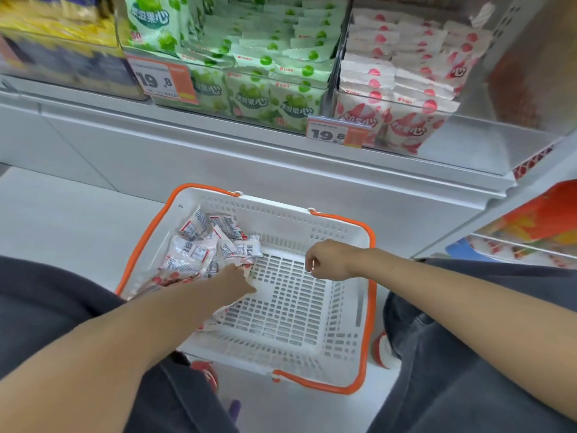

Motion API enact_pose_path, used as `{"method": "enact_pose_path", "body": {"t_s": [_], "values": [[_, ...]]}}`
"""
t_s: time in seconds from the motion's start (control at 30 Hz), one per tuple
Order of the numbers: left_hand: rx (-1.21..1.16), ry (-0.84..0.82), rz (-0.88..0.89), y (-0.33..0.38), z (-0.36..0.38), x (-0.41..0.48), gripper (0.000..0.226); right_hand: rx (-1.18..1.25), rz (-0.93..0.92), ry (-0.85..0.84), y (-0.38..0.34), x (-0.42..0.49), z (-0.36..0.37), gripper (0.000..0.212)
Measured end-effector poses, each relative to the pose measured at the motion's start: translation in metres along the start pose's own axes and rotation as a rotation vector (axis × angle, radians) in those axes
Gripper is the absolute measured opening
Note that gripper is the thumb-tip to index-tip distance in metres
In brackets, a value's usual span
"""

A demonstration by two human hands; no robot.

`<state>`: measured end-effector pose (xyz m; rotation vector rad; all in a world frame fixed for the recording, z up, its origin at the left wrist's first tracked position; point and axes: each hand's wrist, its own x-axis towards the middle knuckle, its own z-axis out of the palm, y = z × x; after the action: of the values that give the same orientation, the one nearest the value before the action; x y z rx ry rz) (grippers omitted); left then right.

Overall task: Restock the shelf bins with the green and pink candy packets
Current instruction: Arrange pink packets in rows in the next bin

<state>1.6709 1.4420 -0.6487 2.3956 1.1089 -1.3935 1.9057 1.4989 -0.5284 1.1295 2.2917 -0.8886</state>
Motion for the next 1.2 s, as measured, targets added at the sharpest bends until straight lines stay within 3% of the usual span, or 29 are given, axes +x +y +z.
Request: {"method": "enact_pose_path", "body": {"t_s": [0.13, 0.23, 0.33, 0.4, 0.5, 0.57, 0.67, 0.77, 0.9, 1.03, 1.2], "values": [[0.046, 0.029, -0.025, 0.001, -0.006, -0.004, 0.032, 0.008, -0.008, 0.026, -0.001, -0.002, 0.003, 0.021], [-0.147, 0.081, -0.053, 0.001, -0.023, -0.009, 0.021, 0.007, 0.020, 0.020, 0.005, -0.005, 0.002, 0.021], [-0.744, 0.267, -0.118, -0.007, -0.049, -0.009, 0.010, 0.034, 0.076, 0.069, 0.010, -0.008, -0.004, 0.027], [-1.145, 0.434, -0.155, -0.014, -0.077, -0.010, 0.020, 0.123, 0.159, 0.168, 0.016, -0.010, -0.012, 0.040], [-1.794, 0.612, -0.160, -0.019, -0.123, -0.015, 0.014, 0.553, 0.336, 0.296, 0.028, -0.014, -0.027, 0.053], [-2.123, 0.665, -0.125, -0.019, -0.149, -0.021, 0.008, 0.842, 0.356, 0.293, 0.034, -0.016, -0.035, 0.042], [-2.355, 0.769, -0.137, -0.014, -0.178, -0.035, 0.014, 1.077, 0.266, 0.328, 0.035, -0.022, -0.044, 0.006], [-2.322, 0.860, -0.261, -0.009, -0.193, -0.041, 0.039, 1.236, 0.214, 0.395, 0.032, -0.027, -0.052, 0.017], [-1.931, 1.046, -0.427, -0.009, -0.205, -0.043, 0.067, 1.268, 0.108, 0.395, 0.023, -0.038, -0.061, 0.025], [-1.659, 1.228, -0.410, -0.022, -0.224, -0.051, 0.067, 1.209, 0.020, 0.557, 0.015, -0.054, -0.075, 0.023], [-1.504, 1.434, -0.353, -0.043, -0.261, -0.064, 0.064, 1.214, -0.058, 0.705, 0.014, -0.074, -0.105, 0.023]]}}
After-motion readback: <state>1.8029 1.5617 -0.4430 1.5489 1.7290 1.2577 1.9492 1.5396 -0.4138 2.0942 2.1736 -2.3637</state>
